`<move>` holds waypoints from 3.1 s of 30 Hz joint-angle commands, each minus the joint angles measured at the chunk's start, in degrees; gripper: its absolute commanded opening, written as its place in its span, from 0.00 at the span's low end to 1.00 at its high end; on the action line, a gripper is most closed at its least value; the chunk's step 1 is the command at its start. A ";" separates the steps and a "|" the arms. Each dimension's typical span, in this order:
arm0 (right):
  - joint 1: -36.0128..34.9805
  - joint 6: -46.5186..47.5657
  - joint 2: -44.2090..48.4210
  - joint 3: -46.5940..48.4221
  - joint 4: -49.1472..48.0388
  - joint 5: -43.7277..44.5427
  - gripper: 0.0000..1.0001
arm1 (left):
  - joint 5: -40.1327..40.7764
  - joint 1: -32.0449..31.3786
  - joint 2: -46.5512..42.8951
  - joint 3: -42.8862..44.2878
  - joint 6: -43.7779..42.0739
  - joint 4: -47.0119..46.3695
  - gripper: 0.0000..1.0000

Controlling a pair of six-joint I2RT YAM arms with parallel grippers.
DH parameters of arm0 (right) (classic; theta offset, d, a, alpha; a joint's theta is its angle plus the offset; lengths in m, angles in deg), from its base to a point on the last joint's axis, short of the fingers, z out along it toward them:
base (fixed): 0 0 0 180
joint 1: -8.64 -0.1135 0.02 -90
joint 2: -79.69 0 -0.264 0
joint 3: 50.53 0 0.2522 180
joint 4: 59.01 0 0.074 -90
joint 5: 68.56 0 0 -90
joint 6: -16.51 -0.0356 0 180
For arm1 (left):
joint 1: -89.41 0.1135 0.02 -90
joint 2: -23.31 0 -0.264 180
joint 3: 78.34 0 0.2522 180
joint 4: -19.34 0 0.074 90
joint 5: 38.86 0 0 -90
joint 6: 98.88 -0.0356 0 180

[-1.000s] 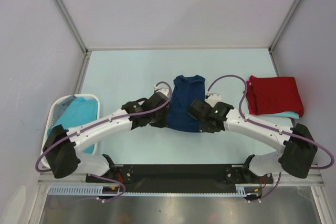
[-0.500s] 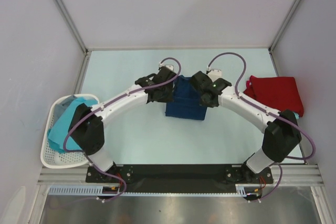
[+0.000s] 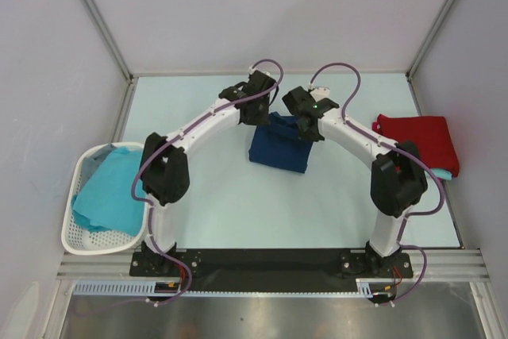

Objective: Fold and stack the t-shirts
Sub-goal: Fold the long partially folded tshirt into a neat square, then smooth out wrinkles on the folded tshirt

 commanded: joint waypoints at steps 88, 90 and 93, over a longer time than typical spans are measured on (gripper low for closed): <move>4.21 6.25 -32.67 28.47 3.59 -12.97 0.62 | -6.40 2.69 -7.25 -15.90 0.21 -9.28 0.39; 4.21 6.25 -30.21 24.54 0.36 -11.75 0.62 | -6.23 2.52 -7.60 -16.17 0.30 -9.37 0.39; 4.29 6.51 -21.08 18.47 -7.02 -10.68 0.64 | -5.88 2.43 -8.39 -16.43 0.47 -9.46 0.39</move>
